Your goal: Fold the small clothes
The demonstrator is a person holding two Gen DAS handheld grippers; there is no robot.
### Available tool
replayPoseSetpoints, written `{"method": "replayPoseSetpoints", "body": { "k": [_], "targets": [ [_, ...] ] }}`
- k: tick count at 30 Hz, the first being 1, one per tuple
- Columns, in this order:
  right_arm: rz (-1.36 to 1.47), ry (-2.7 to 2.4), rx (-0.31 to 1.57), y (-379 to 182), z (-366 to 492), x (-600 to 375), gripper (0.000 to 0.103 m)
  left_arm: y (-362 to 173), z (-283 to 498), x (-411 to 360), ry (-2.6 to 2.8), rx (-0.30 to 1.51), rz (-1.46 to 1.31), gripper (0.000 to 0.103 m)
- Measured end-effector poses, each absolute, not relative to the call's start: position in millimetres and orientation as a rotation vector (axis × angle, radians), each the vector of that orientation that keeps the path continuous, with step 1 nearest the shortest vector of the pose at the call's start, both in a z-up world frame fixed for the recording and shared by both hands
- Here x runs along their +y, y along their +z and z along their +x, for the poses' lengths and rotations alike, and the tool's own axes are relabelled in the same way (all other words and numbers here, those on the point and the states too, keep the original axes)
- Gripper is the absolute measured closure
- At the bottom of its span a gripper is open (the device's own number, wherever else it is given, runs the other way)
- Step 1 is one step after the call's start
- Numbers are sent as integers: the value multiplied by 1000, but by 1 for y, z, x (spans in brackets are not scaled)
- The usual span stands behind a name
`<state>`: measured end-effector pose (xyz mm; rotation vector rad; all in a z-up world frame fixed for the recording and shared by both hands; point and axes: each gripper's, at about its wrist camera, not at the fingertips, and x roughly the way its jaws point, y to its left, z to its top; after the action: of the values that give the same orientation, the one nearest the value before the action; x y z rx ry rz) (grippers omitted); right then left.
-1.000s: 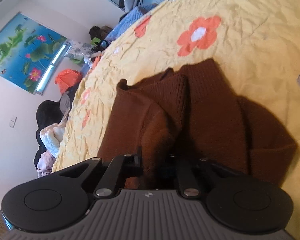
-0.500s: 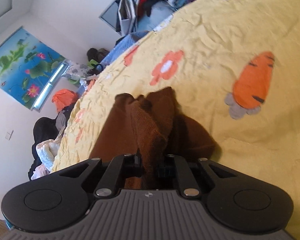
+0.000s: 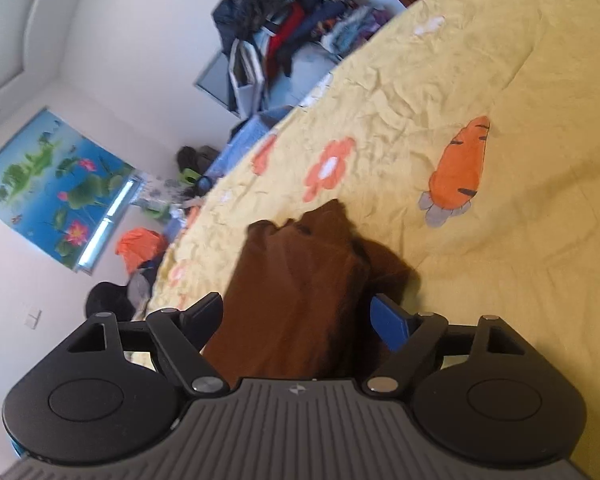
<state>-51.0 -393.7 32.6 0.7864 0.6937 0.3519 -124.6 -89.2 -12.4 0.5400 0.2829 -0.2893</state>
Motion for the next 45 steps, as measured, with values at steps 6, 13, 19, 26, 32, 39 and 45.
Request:
{"method": "replayPoseSetpoints", "body": {
  "k": [6, 13, 19, 26, 32, 39, 45],
  "targets": [
    [676, 448, 766, 38, -84, -356, 22, -9, -96, -76, -225, 384, 435, 13],
    [528, 437, 911, 23, -71, -315, 85, -9, -70, -74, -238, 453, 323, 40],
    [484, 409, 796, 48, -78, -330, 93, -11, -64, -69, -264, 546, 222, 87],
    [651, 407, 879, 16, -86, -356, 59, -8, -76, -56, -350, 579, 229, 86],
    [751, 329, 707, 52, -77, -390, 10, 22, -74, 10, -352, 619, -23, 33],
    [637, 386, 700, 75, 10, -372, 15, 21, -28, 39, -145, 514, -243, 21],
    [287, 353, 811, 66, 81, -316, 25, -4, -26, 20, -103, 550, -172, 20]
  ]
}}
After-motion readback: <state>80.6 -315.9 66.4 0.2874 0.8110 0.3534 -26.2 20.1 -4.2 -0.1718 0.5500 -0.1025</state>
